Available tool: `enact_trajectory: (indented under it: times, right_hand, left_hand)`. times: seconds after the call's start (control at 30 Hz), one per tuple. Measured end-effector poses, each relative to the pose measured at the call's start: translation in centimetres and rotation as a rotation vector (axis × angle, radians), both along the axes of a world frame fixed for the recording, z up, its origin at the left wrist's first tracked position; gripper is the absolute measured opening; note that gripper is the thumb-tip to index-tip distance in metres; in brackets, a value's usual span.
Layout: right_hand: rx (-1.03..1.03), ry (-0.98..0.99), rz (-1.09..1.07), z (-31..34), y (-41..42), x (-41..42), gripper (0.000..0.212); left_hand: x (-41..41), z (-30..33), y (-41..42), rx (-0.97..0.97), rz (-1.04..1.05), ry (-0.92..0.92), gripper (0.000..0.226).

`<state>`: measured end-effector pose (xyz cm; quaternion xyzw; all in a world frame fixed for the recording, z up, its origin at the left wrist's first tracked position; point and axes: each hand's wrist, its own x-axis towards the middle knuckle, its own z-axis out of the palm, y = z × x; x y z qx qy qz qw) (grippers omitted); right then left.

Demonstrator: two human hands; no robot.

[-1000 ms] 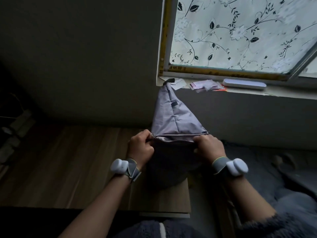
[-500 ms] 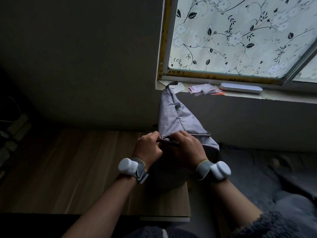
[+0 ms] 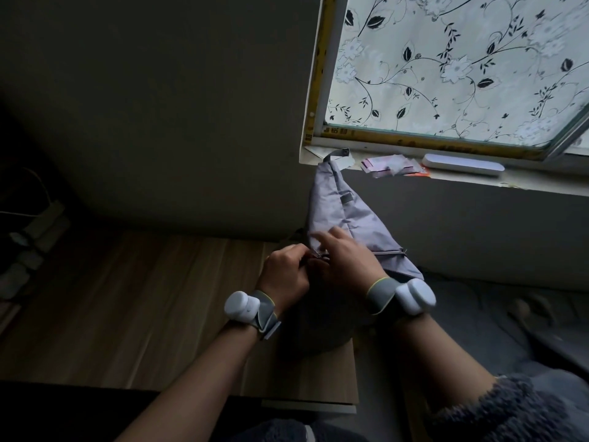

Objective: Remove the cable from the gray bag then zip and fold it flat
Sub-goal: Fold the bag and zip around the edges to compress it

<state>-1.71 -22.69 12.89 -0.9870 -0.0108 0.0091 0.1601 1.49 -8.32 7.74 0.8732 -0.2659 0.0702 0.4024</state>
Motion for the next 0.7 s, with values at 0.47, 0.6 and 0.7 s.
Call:
enact_trajectory:
  times: [0.47, 0.6, 0.7]
  right_hand:
    - [0.112, -0.247, -0.366, -0.8, 0.8, 0.5, 0.017]
    - [0.091, -0.203, -0.467, -1.4, 0.2, 0.5, 0.022]
    - [0.108, -0.170, -0.560, -1.6, -2.0, 0.0, 0.023]
  left_hand:
    - [0.0, 1.0, -0.5, 0.091, 0.089, 0.071, 0.017]
    - [0.1, 0.9, -0.2, 0.165, 0.155, 0.063, 0.009]
    - [0.1, 0.7, 0.1, 0.187, 0.180, 0.067, 0.008]
